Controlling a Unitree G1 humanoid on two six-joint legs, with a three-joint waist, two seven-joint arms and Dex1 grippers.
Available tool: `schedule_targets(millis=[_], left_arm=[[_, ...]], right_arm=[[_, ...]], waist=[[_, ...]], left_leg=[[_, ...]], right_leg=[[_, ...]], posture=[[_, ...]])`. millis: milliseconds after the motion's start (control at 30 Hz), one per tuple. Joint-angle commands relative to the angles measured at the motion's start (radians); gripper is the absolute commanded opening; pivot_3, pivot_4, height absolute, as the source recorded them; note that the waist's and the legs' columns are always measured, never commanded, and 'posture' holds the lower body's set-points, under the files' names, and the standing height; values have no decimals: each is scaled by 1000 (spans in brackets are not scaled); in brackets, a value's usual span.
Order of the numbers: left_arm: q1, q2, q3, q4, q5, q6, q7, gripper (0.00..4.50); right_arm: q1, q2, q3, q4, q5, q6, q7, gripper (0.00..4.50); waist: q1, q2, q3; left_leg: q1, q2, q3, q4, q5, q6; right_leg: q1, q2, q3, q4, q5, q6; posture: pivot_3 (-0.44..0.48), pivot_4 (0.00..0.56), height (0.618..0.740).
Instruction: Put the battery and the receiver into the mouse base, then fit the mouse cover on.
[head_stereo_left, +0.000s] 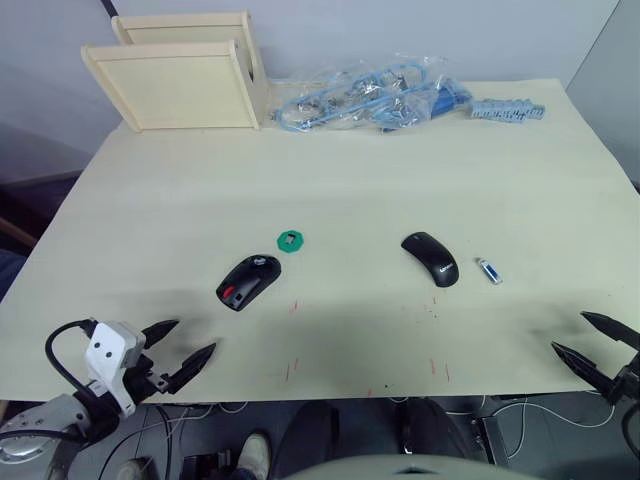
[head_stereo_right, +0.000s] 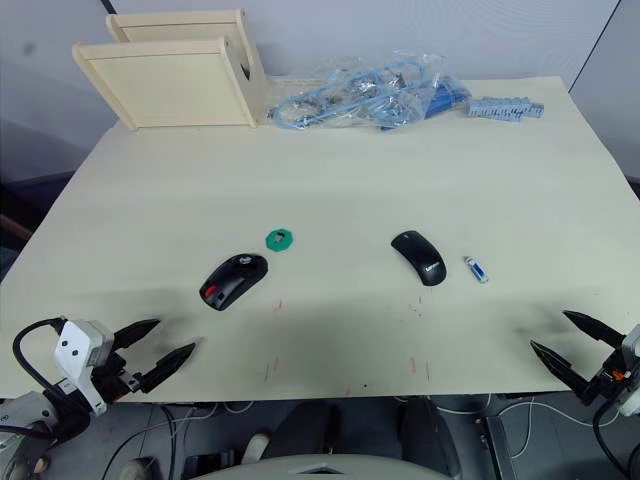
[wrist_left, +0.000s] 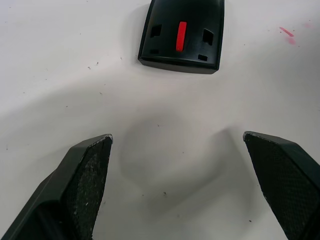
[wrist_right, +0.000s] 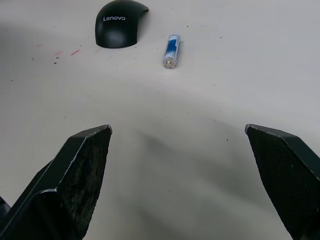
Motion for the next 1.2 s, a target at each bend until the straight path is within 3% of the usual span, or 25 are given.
schedule_targets(millis=[33, 467, 700, 1033, 1200], left_arm=[[3, 4, 20, 6, 5, -34, -4, 4441], [-20, -3, 3, 11, 13, -58, 2, 4441], [-100, 22, 2, 3, -1, -27, 11, 4441], [-232, 71, -73, 13, 10, 30, 7, 4441], [-328, 60, -123, 30, 23, 68, 43, 4441]], right_arm=[[-12, -6, -31, 8, 0, -33, 11, 4500], [-57, 6, -14, 100, -23, -118, 55, 4500], [-69, 9, -16, 15, 45, -93, 101, 4500], [-37, 23, 28, -73, 214, -98, 443, 4500], [-37, -11, 71, -88, 245, -67, 467, 4500]], waist=[[0, 0, 0], [0, 0, 0], [0, 0, 0], [1, 0, 0], [1, 1, 0]], left_leg=[[0, 0, 0, 0, 0, 0], [0, 0, 1, 0, 0, 0], [1, 0, 0, 0, 0, 0], [0, 0, -2, 0, 0, 0], [1, 0, -2, 1, 0, 0]], right_leg=[[0, 0, 0, 0, 0, 0], [0, 0, 0, 0, 0, 0], [0, 1, 0, 1, 0, 0], [0, 1, -1, 1, 0, 0], [1, 0, -1, 3, 0, 0]], posture=[[0, 150, 740], [0, 150, 740], [0, 150, 740], [0, 150, 740], [0, 150, 740]])
